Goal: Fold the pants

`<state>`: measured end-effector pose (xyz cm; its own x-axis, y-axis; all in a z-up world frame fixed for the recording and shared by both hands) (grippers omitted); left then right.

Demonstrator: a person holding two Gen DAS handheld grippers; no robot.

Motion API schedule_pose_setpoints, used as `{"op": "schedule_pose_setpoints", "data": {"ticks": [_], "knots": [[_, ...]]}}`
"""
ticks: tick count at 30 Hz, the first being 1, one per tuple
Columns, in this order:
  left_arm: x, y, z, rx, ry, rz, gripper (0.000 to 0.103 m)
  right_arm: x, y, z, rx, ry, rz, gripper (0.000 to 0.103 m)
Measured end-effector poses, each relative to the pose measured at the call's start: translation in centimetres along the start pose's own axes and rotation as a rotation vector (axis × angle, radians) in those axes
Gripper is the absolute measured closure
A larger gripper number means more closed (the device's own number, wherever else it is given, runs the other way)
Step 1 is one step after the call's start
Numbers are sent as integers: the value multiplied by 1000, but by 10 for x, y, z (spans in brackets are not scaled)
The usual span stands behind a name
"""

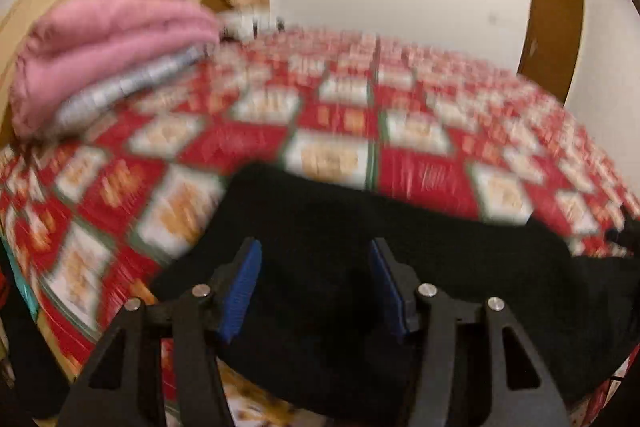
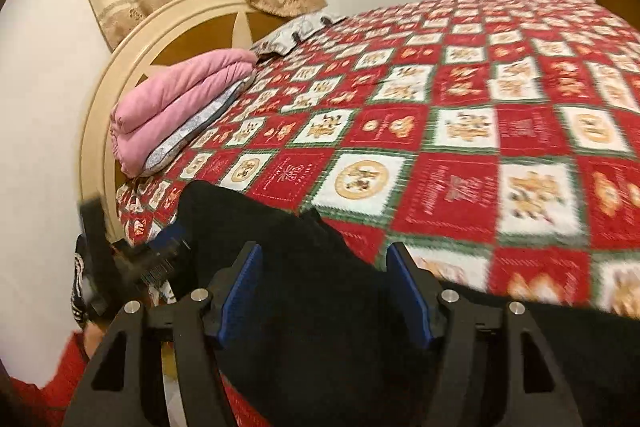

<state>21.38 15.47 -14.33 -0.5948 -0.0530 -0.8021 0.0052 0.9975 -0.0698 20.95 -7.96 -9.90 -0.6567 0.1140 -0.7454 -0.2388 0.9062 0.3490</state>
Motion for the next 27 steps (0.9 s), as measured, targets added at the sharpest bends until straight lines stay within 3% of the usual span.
{"op": "schedule_pose_setpoints", "data": {"ticks": [4, 8, 16, 21, 27], "knots": [[10, -9, -17, -69, -85, 119, 43, -6, 5, 32, -58, 33, 38, 37], [8, -4, -15, -61, -98, 79, 40, 13, 14, 66, -85, 127, 58, 37], [8, -7, -10, -69, -108, 83, 39, 22, 29, 58, -128, 136, 19, 36], [7, -7, -8, -72, -96, 80, 38, 15, 31, 52, -103, 112, 1, 36], [6, -7, -7, -72, -95, 80, 37, 34, 48, 35, -200, 173, 14, 36]]}}
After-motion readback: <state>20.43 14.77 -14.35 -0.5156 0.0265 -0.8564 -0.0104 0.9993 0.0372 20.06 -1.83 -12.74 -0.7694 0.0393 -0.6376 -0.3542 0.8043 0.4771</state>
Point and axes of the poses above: each gripper's, at about its wrist camera, not at the fingertips, and z roughly the way its jaws point, y to its left, x to its underside, the point moved 9 cm from there along z, roughly the way its jaws point, and after that the axes turned 6 degrees about -y, right-handed, at the moved point
